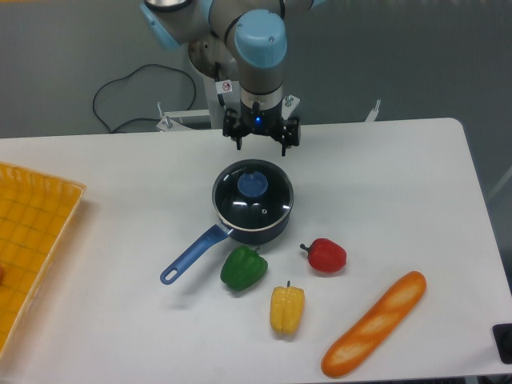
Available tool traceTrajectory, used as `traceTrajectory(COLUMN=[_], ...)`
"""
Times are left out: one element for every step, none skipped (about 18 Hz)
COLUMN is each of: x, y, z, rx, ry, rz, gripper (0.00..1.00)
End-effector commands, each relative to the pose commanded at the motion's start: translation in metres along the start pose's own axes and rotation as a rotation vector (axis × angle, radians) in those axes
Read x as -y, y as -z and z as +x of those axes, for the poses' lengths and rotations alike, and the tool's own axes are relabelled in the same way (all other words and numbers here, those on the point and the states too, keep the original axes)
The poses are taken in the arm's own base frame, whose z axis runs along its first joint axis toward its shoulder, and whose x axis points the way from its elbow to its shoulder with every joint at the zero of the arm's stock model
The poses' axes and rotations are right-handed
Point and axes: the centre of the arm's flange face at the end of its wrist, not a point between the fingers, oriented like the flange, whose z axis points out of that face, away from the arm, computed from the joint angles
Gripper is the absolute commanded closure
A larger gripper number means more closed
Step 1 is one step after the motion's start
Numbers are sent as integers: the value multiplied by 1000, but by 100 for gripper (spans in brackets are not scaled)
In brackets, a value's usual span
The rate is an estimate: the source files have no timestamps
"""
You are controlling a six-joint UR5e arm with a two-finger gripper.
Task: Open the lid
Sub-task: 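Lower the gripper over the blue knob of the glass lid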
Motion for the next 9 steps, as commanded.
traceTrajectory(x=[1,3,4,7,11,14,17,19,23], y=[1,1,-1,-2,-2,-2,-2,-2,-2], z=[-1,-1,-2,-2,2,2,2,0,-2], rx=[3,5,2,3,3,2,2,3,3], ry=[12,23,33,40,40,44,50,56,61], rz=[5,10,11,13,13,12,12,14,14], gripper=[0,0,0,0,0,0,0,0,0])
